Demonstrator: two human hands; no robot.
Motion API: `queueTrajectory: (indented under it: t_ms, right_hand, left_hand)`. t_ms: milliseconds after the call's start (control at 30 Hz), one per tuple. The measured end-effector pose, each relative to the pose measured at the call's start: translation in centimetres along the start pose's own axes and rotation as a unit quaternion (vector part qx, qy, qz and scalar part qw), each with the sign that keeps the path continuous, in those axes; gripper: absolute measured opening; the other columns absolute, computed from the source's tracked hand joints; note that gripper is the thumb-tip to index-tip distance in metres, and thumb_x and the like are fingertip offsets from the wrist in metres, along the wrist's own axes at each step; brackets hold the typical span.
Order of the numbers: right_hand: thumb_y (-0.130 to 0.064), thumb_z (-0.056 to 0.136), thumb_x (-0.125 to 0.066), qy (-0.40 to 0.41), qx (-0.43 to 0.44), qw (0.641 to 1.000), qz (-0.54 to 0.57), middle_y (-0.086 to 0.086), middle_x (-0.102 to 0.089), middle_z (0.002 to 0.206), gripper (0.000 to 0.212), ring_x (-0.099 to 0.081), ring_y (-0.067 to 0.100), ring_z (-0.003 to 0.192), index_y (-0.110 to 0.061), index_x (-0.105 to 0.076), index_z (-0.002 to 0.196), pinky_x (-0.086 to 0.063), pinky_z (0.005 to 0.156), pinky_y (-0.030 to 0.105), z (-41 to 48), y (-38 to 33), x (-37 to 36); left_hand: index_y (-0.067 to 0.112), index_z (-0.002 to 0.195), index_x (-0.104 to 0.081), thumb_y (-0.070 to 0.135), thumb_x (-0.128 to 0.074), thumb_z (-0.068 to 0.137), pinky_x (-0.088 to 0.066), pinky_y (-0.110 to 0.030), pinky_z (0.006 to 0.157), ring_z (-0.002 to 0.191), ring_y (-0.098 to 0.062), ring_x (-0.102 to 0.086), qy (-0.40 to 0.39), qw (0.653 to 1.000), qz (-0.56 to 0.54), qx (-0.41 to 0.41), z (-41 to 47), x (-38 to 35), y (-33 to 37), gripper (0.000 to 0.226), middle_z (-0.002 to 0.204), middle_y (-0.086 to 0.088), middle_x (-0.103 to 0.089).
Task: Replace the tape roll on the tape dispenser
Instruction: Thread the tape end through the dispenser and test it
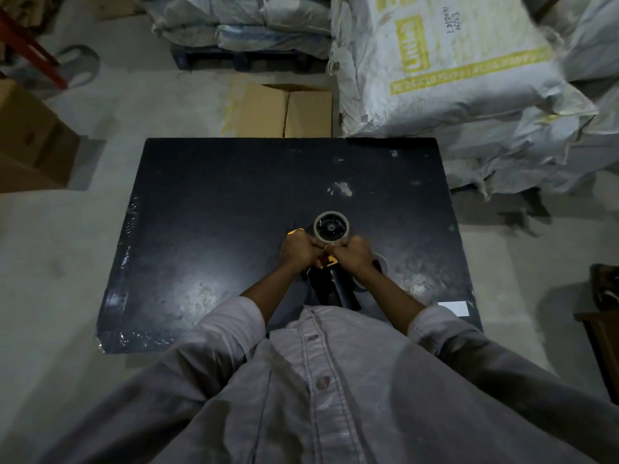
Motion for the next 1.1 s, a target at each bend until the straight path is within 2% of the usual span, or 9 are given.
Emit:
queueTrajectory:
  t_ms: [100,233,333,433,567,633,700,900,1100]
  right_hand:
    - [-0.041,0.092,-0.09,0.009,-0.028,0.999,0.022,0.008,-0.072,0.074,0.039,-0.077,0.032,0.083,-0.011,-0.079,0.071,-0.053,0.073,0.042,-0.2,-0.3,-0.5]
    - [-0.048,0.078,-0.095,0.009,-0.061,0.995,0.073,0.006,-0.072,0.071,0.05,-0.07,0.021,0.071,0.0,-0.083,0.08,-0.056,0.07,0.043,-0.6,-0.8,-0.7]
    - [-0.042,0.08,-0.095,0.007,-0.063,0.996,0.067,0.009,-0.077,0.075,0.041,-0.071,0.02,0.071,-0.003,-0.083,0.08,-0.052,0.069,0.037,-0.6,-1.1,-0.7]
    - [-0.024,0.094,-0.084,-0.032,-0.016,0.999,0.003,0.009,-0.077,0.079,0.022,-0.077,0.025,0.083,-0.006,-0.086,0.082,-0.05,0.069,0.034,-0.7,-1.5,-0.3]
    - [-0.035,0.105,-0.072,-0.052,0.097,0.98,-0.168,0.015,-0.085,0.105,0.025,-0.08,0.035,0.105,-0.016,-0.089,0.104,-0.051,0.075,0.034,-3.3,-1.2,0.9]
    - [-0.044,0.104,-0.074,-0.021,0.115,0.959,-0.257,0.017,-0.082,0.12,0.038,-0.078,0.039,0.113,-0.013,-0.079,0.126,-0.056,0.081,0.04,-5.1,-0.2,1.1]
    - [-0.053,0.101,-0.079,-0.024,0.102,0.95,-0.295,0.02,-0.076,0.132,0.069,-0.075,0.043,0.123,-0.006,-0.06,0.148,-0.059,0.092,0.046,-6.5,1.0,0.9]
    - [-0.067,0.109,-0.062,-0.055,0.099,0.906,-0.407,0.02,-0.081,0.122,0.063,-0.077,0.037,0.116,-0.006,-0.074,0.123,-0.059,0.092,0.043,-6.7,1.0,0.7]
    - [-0.058,0.119,-0.046,-0.085,0.098,0.914,-0.384,0.023,-0.078,0.133,0.062,-0.072,0.039,0.127,-0.004,-0.073,0.133,-0.051,0.106,0.045,-6.2,1.4,-0.5]
  left_hand:
    - [0.025,0.092,-0.091,0.023,-0.079,0.087,-0.067,-0.029,0.078,0.067,-0.003,-0.078,-0.037,0.999,0.008,0.021,0.5,0.5,0.4,0.013,0.065,0.0,-0.08]
    - [0.017,0.09,-0.091,0.021,-0.081,0.086,-0.063,-0.028,0.069,0.047,-0.001,-0.067,-0.035,0.999,0.026,0.024,1.1,0.8,0.6,0.011,0.06,-0.001,-0.077]
    - [0.019,0.088,-0.09,0.03,-0.08,0.08,-0.069,-0.034,0.079,0.061,-0.006,-0.077,-0.032,0.998,0.044,0.024,1.4,0.4,0.2,0.017,0.058,0.002,-0.076]
    - [0.024,0.079,-0.088,0.036,-0.072,0.068,-0.07,-0.04,0.077,0.067,-0.012,-0.079,0.0,0.997,0.067,0.026,2.4,-0.7,-1.3,0.022,0.058,0.003,-0.076]
    - [0.017,0.084,-0.085,0.046,-0.064,0.064,-0.07,-0.045,0.077,0.085,-0.03,-0.082,0.048,0.996,0.066,0.028,2.9,-1.3,-2.5,0.041,0.084,-0.01,-0.082]
    - [0.014,0.086,-0.083,0.046,-0.064,0.07,-0.069,-0.047,0.078,0.09,-0.035,-0.08,0.064,0.995,0.071,0.024,2.4,-1.1,-2.2,0.041,0.092,-0.013,-0.082]
    - [0.014,0.089,-0.081,0.047,-0.067,0.077,-0.068,-0.046,0.077,0.093,-0.035,-0.079,0.07,0.994,0.081,0.018,1.7,-1.1,-2.1,0.038,0.094,-0.012,-0.081]
    - [0.018,0.092,-0.082,0.052,-0.055,0.088,-0.053,-0.036,0.066,0.09,-0.037,-0.074,0.094,0.985,0.139,-0.029,1.5,-1.5,-4.0,0.044,0.092,-0.01,-0.076]
    - [0.023,0.096,-0.083,0.037,-0.07,0.095,-0.051,-0.037,0.068,0.088,-0.036,-0.072,0.101,0.971,0.199,-0.086,-0.4,-0.7,-4.8,0.019,0.095,-0.008,-0.071]
Point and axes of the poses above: each hand's wrist, its own z-axis towards the middle knuckle, its own x-axis out of the back of the hand, y = z × x, the point moved 2 cm from there along z, towards the middle knuckle
